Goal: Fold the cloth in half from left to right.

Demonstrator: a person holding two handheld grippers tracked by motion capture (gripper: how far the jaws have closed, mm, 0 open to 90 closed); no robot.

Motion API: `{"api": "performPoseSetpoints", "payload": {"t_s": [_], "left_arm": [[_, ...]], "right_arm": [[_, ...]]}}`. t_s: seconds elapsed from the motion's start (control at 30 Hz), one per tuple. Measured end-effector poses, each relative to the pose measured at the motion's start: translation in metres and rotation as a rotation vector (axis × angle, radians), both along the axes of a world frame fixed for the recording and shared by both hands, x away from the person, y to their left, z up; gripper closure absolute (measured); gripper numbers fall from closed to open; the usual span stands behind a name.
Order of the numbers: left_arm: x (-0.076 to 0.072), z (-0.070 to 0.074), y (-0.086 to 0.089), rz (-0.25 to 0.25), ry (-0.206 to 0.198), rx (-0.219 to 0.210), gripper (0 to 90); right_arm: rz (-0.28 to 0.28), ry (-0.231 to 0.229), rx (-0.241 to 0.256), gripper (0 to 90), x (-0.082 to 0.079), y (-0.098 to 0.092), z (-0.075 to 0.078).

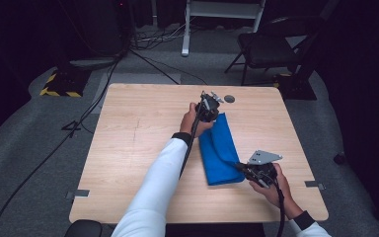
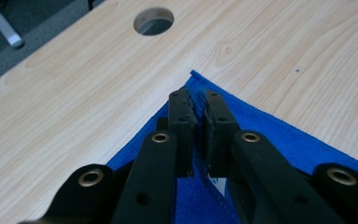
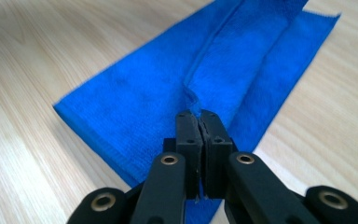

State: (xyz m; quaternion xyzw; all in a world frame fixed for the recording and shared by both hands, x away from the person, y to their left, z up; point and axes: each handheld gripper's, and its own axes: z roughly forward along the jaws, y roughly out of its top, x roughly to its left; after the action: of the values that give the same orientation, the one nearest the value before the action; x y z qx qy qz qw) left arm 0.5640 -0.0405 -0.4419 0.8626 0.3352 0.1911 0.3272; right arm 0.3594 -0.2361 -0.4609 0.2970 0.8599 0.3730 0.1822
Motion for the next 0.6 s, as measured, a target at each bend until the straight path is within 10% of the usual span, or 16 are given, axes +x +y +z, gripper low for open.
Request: {"api": "performPoseSetpoints", "payload": {"t_s": [0.37,0.6], "left_arm": [[0.006,-0.017,-0.018,0.011,0.035,0.011,73.2],[-0.007,-0.005,-0.008,-0.002,0.022,-0.083,32.3]], "right_arm": [[-0.034,0.059,-0.066,87.9,0.001,-0.011,-0.022],[-0.059,0.068,-0.079,87.2,0.003,-0.011,-0.025]]}}
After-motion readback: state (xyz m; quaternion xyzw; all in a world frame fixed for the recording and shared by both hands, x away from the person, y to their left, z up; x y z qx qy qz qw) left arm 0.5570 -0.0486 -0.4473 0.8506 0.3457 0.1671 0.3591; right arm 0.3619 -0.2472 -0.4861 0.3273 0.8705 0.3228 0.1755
